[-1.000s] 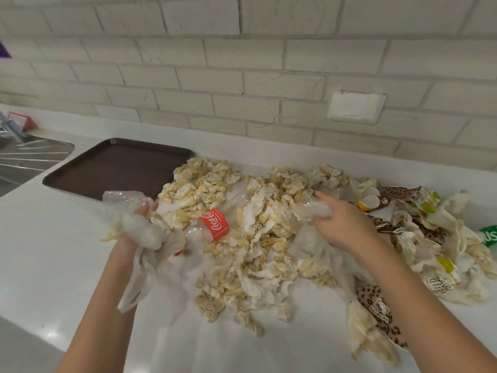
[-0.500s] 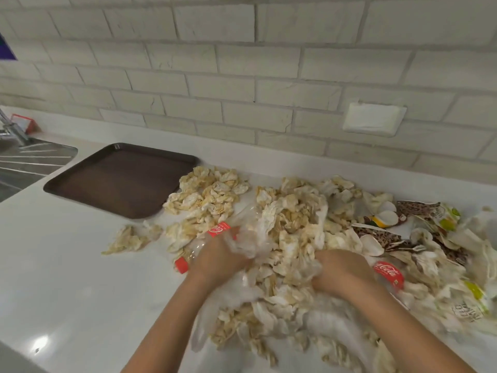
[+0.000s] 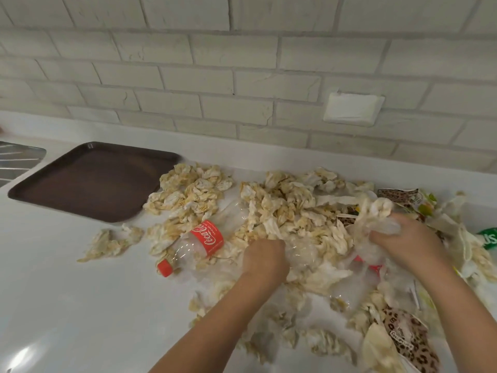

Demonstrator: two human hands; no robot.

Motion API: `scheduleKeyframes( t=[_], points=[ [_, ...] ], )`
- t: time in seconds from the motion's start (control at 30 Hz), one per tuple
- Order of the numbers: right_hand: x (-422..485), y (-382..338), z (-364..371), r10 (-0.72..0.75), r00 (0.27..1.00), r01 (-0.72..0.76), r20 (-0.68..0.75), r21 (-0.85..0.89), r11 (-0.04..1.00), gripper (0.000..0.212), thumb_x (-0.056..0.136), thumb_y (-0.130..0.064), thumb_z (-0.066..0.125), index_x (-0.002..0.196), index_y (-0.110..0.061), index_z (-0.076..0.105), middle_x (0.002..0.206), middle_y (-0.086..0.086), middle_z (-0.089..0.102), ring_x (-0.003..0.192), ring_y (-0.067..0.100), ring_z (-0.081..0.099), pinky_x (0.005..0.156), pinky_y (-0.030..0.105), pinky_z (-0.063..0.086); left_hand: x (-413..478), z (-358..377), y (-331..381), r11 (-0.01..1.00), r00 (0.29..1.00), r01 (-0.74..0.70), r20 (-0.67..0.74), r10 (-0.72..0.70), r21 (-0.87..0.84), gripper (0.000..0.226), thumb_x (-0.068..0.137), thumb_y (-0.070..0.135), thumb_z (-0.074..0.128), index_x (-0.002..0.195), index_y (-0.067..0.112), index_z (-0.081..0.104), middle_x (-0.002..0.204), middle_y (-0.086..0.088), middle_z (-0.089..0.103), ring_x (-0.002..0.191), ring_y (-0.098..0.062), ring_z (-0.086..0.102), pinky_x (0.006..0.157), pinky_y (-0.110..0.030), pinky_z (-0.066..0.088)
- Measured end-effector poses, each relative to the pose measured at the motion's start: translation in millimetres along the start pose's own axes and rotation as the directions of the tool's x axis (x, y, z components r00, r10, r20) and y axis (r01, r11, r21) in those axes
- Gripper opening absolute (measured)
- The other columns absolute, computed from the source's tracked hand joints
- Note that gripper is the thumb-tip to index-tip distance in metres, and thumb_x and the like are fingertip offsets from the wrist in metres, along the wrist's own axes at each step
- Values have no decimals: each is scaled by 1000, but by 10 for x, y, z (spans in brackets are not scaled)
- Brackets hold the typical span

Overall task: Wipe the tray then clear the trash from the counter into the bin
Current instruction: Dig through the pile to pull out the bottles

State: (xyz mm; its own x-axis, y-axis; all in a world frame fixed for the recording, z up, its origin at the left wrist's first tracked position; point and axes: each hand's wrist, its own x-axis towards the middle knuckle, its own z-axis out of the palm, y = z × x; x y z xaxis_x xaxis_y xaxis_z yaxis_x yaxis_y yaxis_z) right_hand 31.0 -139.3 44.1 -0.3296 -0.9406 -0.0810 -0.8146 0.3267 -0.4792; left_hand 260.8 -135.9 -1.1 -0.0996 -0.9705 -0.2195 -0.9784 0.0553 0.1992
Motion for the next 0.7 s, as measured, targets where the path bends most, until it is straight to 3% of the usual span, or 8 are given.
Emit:
scheduleKeyframes(
  t=[0.1,0.23,0.3,0.4,0.53,0.57,0.63,0.7],
  points=[
    [54,20,-3,22,1000,-21,-21,49,999,62,73,-49,70,127,-22,55,123,8,62,108,31,58,85,40,48,-39,-301,-232,943,996,59,-41,-77,-328,23,88,27,57,104,10,61,99,-7,65,93,-25,63,76,-33,52],
    [85,35,-48,33,999,-31,-28,68,997,57,75,-44,71,125,-21,56,124,8,61,109,31,56,78,34,41,-60,-914,-662,711,943,52,-199,-265,-701,26,88,15,58,63,11,52,58,-3,53,41,-8,49,40,-18,37],
    [87,56,-75,35,999,-31,-32,103,994,53,76,-40,72,123,-20,58,121,10,62,108,32,56,78,35,40,-19,-1131,-817,653,911,36,-244,-333,-756,31,85,9,59,57,13,48,48,2,45,31,-4,40,32,-14,28],
    [82,112,-102,59,998,-55,-33,93,994,63,74,-42,73,129,-17,54,125,11,60,111,32,56,86,38,44,142,-1250,-977,718,896,57,-281,-343,-694,27,82,8,57,57,12,50,50,1,44,42,-12,40,39,-20,31],
    [79,133,-149,49,996,-51,73,19,999,70,72,-43,75,133,-21,49,127,9,57,111,30,55,86,37,45,401,-1207,-1156,844,930,153,-214,-299,-514,9,79,17,61,75,9,63,71,-7,60,68,-23,56,54,-27,42],
    [91,135,-152,42,988,-44,145,4,999,78,70,-46,77,138,-23,44,134,8,53,117,30,52,90,38,44,439,-1185,-1154,885,943,183,-178,-280,-427,23,78,22,65,97,9,65,87,-9,65,80,-25,59,62,-30,45],
    [118,59,-148,-20,960,13,278,26,1000,97,65,-50,79,146,-26,31,148,3,38,131,27,41,102,40,38,479,-1151,-1079,934,961,215,-111,-254,-284,69,78,34,71,138,16,42,113,-8,64,95,-23,57,74,-29,41],
    [189,-123,-100,-138,931,132,338,39,990,108,62,-54,80,149,-32,20,153,-4,28,137,24,34,108,39,32,498,-1126,-881,967,983,130,-97,-154,-217,90,76,44,73,148,24,23,120,-7,62,104,-24,57,80,-28,41]
  ],
)
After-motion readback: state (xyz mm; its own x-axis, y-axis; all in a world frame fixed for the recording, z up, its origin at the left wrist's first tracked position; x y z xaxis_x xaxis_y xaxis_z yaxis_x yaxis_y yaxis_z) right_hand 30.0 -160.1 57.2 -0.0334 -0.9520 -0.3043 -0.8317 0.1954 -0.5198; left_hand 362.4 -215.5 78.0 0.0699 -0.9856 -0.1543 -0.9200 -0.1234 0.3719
